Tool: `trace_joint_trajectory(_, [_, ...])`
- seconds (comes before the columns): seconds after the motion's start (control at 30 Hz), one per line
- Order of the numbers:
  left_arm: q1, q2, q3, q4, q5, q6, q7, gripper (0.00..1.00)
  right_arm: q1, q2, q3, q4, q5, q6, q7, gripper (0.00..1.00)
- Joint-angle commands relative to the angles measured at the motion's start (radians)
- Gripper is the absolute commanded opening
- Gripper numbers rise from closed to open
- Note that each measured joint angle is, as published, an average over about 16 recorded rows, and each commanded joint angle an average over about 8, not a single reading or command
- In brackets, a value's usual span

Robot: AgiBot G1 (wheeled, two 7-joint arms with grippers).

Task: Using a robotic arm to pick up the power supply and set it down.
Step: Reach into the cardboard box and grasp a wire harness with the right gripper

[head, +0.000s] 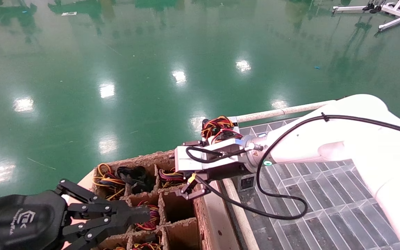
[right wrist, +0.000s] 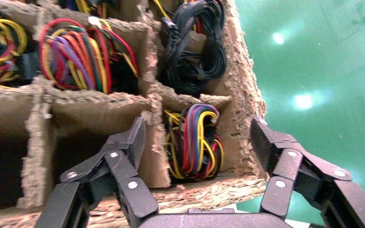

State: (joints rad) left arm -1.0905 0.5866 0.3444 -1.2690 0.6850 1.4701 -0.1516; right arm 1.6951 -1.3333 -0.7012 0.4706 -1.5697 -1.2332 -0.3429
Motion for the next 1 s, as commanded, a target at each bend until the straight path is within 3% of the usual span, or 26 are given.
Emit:
trace_joint_trajectory(0.03, [0.000,0.000,0.000,0.000,0.000,0.000,0.000,0.07,0.007,-0.014,-0.003,-0.029,-0.003,0.016,-0.016,0.00])
trace_joint_trajectory(0.37, [0.000,0.000,0.000,0.000,0.000,0.000,0.000,0.15,-0.006,-0.026,-0.053,-0.039,0.039,0.072,-0.025,0.00])
trace_joint_trajectory(0.6, [0.000,0.000,0.000,0.000,0.000,0.000,0.000,0.31,-0.008,-0.027,-0.108,-0.026,0.063,0.091,-0.004,0.00])
trace_joint_trajectory(0.67, [0.000,0.000,0.000,0.000,0.000,0.000,0.000,0.42,-0.007,-0.027,-0.125,-0.022,0.069,0.097,0.004,0.00])
trace_joint_trajectory(0.87, [0.000,0.000,0.000,0.000,0.000,0.000,0.000,0.91,-0.003,-0.026,-0.173,-0.016,0.087,0.110,0.032,0.00])
trace_joint_trajectory(0.93, [0.000,0.000,0.000,0.000,0.000,0.000,0.000,0.99,0.000,-0.025,-0.186,-0.016,0.094,0.111,0.040,0.00])
trace_joint_trajectory(1.0, [0.000,0.000,0.000,0.000,0.000,0.000,0.000,1.00,0.003,-0.024,-0.197,-0.016,0.102,0.112,0.045,0.00])
